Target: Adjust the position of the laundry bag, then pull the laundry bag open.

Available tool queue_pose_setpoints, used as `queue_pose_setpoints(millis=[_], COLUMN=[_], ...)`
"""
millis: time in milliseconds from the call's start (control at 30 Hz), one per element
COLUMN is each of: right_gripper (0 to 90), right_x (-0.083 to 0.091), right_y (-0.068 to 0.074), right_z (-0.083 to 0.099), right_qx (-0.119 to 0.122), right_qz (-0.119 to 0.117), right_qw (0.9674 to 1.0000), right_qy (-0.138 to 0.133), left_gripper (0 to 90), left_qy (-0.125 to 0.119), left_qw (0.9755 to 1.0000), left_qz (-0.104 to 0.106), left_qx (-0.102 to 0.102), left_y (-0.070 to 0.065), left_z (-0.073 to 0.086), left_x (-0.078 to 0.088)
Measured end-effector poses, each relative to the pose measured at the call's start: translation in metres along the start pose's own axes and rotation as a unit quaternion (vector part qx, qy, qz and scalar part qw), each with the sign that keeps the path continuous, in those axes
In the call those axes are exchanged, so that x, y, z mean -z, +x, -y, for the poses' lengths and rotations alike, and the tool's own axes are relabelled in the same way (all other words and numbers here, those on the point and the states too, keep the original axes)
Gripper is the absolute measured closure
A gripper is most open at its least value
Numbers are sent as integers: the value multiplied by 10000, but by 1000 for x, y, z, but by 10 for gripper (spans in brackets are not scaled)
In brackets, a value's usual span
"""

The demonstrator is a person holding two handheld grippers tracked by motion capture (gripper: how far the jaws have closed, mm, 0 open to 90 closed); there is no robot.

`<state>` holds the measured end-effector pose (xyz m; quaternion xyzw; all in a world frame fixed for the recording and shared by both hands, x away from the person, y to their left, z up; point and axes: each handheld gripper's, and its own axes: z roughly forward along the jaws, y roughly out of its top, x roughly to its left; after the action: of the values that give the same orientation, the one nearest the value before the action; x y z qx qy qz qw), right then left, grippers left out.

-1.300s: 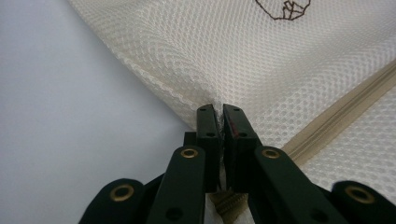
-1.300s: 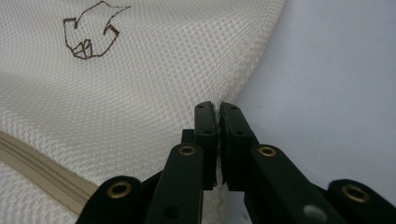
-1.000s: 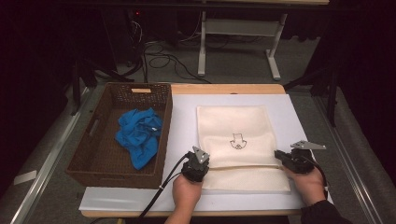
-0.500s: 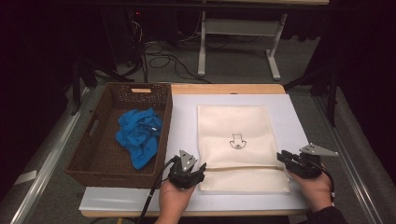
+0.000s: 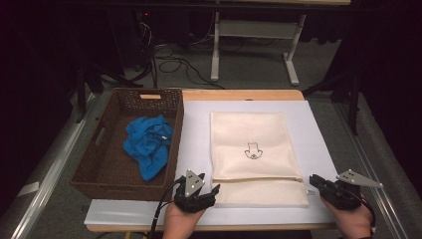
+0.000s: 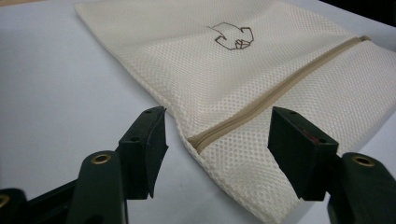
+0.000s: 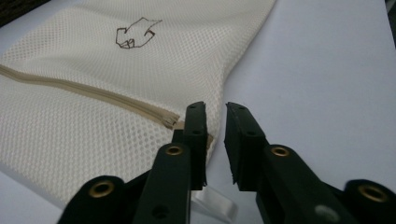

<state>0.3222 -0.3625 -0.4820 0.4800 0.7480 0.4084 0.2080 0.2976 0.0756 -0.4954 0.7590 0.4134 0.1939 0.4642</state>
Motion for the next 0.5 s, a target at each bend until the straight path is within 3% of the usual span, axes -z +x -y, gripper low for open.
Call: queue_pose_setpoints(millis=[67, 433, 500], right_gripper=[900, 900, 900], right_x=[-1, -22, -24], right_y=[0, -3, -3], right_z=[2, 0, 1], right_qx=[8, -59, -204], right_qz=[27, 26, -39], right_qw=[10000, 9997, 9993], right_qy=[44, 241, 321], left_gripper=[410, 405, 391], left_qy=[-54, -48, 11], left_qw=[9999, 9998, 9998], left_qz=[-106, -78, -55], left_qx=[-46, 148, 164], left_y=[-1, -1, 1], left_z=[0, 1, 4], left_x=[-1, -2, -3])
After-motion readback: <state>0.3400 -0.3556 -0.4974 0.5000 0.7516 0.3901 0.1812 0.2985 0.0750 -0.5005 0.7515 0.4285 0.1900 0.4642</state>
